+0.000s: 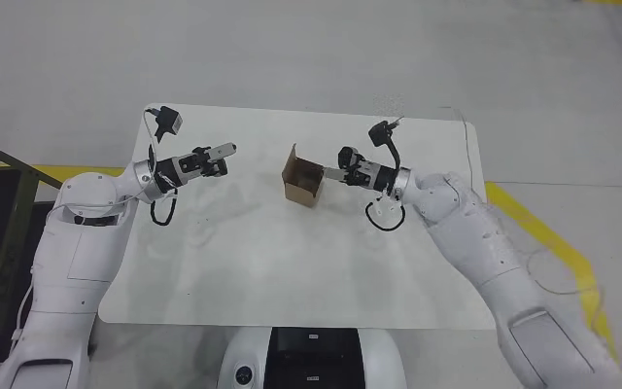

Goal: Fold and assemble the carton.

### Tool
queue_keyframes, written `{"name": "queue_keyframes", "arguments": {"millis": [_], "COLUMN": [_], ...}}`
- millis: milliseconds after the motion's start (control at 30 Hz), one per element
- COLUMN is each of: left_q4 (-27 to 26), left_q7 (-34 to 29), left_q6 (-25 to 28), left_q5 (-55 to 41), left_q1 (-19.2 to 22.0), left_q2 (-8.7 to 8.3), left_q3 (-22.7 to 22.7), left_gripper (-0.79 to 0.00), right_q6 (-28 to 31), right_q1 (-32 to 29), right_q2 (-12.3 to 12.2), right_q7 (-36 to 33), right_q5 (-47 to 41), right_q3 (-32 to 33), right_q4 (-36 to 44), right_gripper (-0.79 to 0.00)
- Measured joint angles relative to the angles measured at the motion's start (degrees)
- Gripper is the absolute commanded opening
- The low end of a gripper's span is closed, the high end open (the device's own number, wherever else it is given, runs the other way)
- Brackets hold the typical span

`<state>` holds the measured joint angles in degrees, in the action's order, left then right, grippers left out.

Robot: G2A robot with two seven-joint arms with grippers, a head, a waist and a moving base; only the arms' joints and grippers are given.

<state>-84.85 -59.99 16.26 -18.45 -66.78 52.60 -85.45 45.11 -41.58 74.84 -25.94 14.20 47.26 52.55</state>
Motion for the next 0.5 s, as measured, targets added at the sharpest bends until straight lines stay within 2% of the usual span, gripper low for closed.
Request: {"name": "queue_keyframes", "arguments": {"millis": [133, 333, 500], "left_q4": [0.00, 0.00, 0.00], "left_q7": [0.00, 0.00, 0.00], "left_q6": [0.00, 0.00, 0.00], "left_q5": [0.00, 0.00, 0.00], "left_q1": [0.00, 0.00, 0.00], "left_q2": [0.00, 0.00, 0.00], "left_q3": [0.00, 0.00, 0.00], "left_gripper": [0.000, 0.000, 0.000], "right_q6": [3.14, 6.52, 9.27], "right_q1": [4.06, 7.91, 9.97], "right_q2": [2.78, 6.41, 8.68], "right_q7": [-1.42, -0.02, 2.31], "right_q5": [-3.57, -6.00, -4.55], "right_q3": [-4.04, -7.57, -9.47], "right_q4": [-7.30, -15.79, -20.80], "right_gripper": [0.000, 0.000, 0.000]}}
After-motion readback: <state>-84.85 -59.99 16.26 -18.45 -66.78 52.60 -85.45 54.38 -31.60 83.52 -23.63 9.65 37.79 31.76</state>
